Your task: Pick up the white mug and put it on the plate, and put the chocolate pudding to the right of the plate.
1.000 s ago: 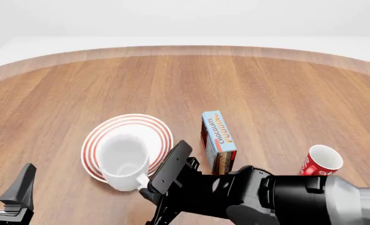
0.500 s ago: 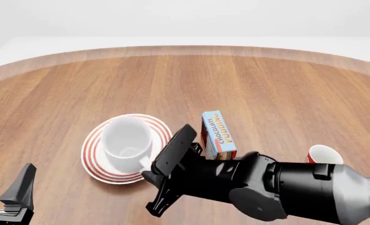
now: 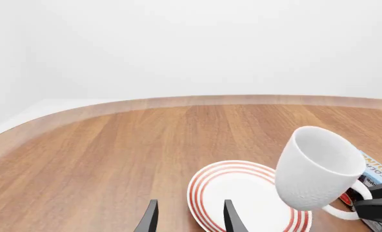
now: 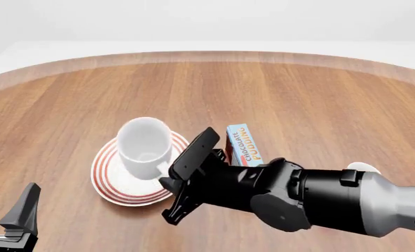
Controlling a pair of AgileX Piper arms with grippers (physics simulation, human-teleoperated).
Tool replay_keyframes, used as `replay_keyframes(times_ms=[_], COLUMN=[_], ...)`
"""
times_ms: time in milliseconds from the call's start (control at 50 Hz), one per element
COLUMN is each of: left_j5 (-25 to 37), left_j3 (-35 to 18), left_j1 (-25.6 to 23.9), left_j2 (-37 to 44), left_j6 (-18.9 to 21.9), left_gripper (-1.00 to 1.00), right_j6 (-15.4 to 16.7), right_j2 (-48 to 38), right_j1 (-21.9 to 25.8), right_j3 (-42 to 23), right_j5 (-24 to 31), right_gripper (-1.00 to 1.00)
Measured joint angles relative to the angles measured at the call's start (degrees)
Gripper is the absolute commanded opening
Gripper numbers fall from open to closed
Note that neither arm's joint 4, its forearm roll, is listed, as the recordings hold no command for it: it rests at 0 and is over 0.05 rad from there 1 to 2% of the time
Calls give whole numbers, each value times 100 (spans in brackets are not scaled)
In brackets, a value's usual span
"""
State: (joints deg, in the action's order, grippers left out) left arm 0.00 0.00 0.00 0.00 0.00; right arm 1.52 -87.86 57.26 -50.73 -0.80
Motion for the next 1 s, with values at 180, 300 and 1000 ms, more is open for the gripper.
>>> replay_keyframes(times_ms=[180,300,1000], left_j5=[0,0,0], left_j3=[0,0,0], left_j1=[0,0,0], left_j2=[0,0,0], left_j6=[0,0,0], left_gripper=[100,100,100], right_j6=[-10,-25,-62], right_j2=[-134,-227,-725], right_j1=[-69,-125,-316], right_j3=[-133,-232,-758], right_j5=[-12,-8,-9], right_gripper=[-100,-100,-100])
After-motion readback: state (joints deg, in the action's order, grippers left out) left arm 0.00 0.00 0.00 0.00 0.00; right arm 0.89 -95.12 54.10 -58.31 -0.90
